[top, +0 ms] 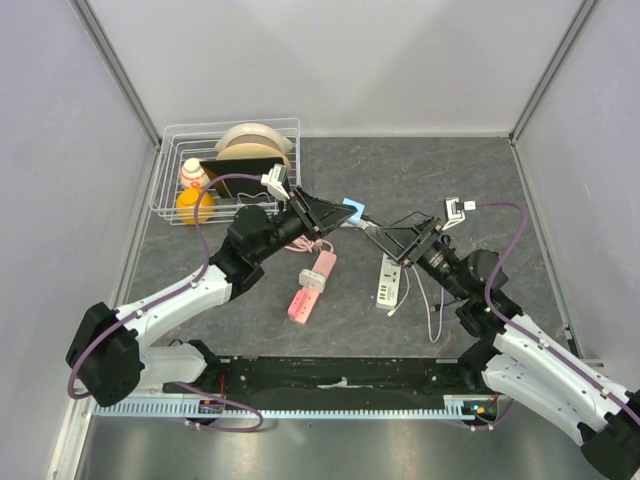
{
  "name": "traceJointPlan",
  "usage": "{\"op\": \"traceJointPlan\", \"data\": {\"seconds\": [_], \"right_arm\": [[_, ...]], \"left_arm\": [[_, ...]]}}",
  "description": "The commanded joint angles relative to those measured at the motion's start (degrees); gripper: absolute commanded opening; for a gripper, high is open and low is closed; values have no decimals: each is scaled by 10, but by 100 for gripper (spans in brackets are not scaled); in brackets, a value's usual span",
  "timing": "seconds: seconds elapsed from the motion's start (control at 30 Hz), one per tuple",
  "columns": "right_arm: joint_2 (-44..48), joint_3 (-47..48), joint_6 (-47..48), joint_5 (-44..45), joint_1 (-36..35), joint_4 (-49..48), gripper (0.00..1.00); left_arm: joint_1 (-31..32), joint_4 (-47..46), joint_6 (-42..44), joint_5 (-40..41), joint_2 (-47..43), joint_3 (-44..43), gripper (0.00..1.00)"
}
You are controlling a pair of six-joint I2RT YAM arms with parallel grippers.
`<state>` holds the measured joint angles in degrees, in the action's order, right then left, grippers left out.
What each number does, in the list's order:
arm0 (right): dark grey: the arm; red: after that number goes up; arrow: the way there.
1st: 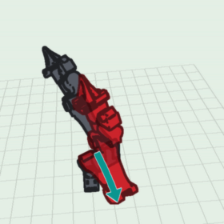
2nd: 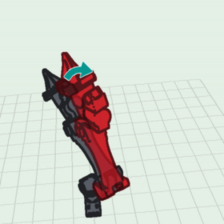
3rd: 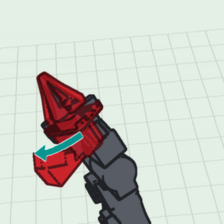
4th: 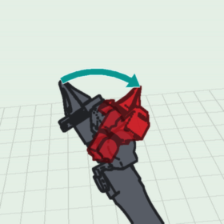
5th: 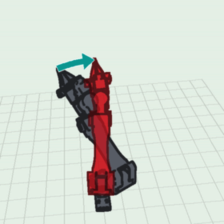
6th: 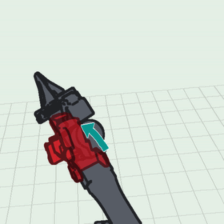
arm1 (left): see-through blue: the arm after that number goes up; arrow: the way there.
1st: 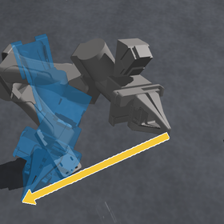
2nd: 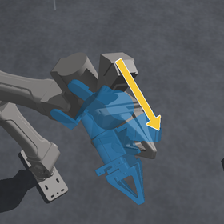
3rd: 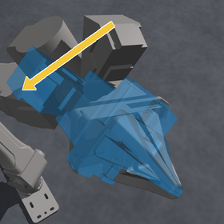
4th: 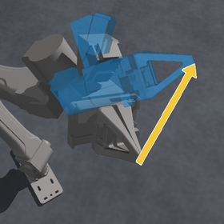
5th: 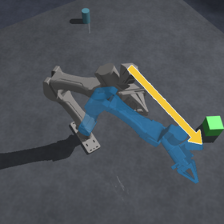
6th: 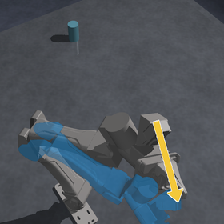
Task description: Insert the plug
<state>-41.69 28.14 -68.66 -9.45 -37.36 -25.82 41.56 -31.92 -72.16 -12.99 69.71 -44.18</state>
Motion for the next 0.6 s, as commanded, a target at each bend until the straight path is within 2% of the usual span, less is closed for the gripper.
{"op": "traceJointPlan", "data": {"seconds": [0.0, 0.27, 0.47, 0.57], "right_arm": [[12, 24, -21, 11, -5, -4, 77], [-48, -11, -53, 20, -13, -118, 71], [-65, -17, -45, 43, -17, -156, 70], [-61, -25, -41, 59, -17, -167, 66]], "left_arm": [[4, -50, -15, 5, 1, -22, 2], [19, -56, -19, 4, -6, -28, 4], [35, -56, -20, 16, -15, -23, 4], [41, -56, -21, 22, -18, -21, 4]]}}
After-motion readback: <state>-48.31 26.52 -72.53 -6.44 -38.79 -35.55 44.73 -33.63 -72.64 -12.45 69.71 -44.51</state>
